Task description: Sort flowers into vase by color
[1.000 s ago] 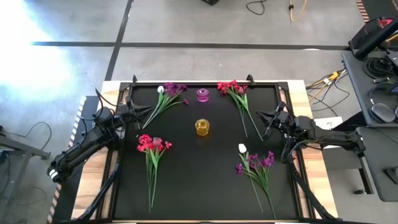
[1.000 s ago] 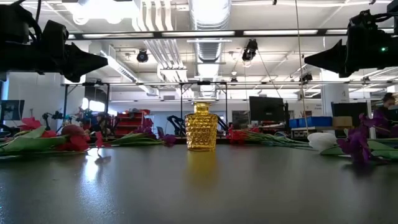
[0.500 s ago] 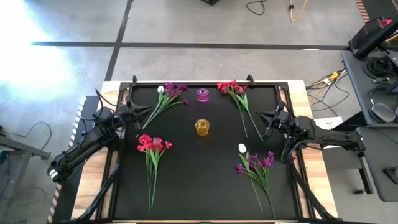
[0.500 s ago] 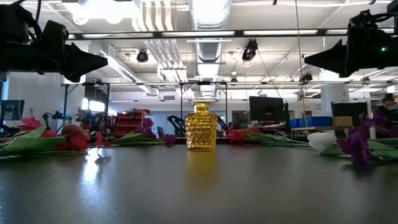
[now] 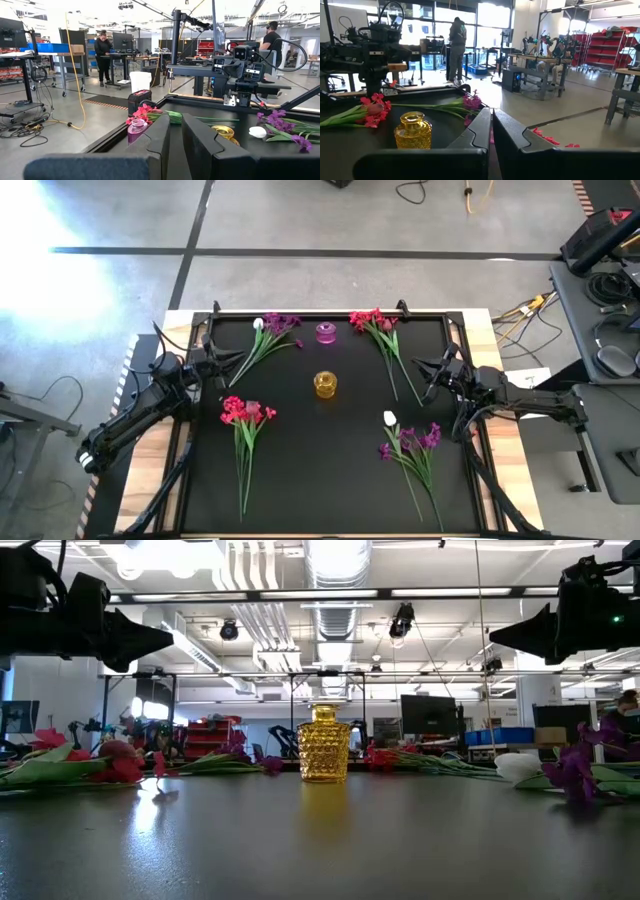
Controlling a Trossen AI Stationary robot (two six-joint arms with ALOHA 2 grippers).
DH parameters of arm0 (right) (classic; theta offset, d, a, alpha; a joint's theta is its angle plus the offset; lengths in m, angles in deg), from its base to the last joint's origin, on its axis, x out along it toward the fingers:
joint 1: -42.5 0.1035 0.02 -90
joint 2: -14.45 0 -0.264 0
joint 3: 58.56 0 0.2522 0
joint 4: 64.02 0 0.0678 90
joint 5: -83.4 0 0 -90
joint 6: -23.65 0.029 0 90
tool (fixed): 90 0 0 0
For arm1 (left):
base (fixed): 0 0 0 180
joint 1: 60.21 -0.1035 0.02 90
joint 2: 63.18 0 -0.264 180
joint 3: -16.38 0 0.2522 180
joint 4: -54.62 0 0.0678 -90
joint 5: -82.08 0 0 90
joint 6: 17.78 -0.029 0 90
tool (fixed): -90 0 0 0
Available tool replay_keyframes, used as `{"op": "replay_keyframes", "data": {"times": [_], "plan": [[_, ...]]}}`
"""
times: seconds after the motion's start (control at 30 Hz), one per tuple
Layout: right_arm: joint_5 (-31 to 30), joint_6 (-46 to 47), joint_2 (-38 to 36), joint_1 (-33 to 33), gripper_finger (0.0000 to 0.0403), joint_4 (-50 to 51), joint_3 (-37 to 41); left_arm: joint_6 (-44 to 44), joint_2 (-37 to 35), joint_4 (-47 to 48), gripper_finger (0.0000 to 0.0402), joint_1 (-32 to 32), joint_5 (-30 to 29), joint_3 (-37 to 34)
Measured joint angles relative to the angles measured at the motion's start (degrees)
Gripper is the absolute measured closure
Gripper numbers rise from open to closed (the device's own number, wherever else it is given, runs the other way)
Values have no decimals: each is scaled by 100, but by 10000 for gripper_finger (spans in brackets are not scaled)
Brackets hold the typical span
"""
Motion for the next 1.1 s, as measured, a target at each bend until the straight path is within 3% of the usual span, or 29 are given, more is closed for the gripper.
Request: {"op": "replay_keyframes", "data": {"times": [0.13,0.3,0.7,1.0,1.1], "plan": [[0,0,0,0,390,0,0,-61,1,-4,365,-2,-9,0],[1,0,0,0,390,-1,0,-799,0,-2,365,-2,-210,0],[0,0,0,-1,390,1,0,-704,0,-21,365,-2,-210,0],[1,0,0,-1,390,0,2,1235,6,-485,365,-2,-267,7],[1,0,0,-2,390,-1,0,1351,13,-686,365,-3,240,7]]}}
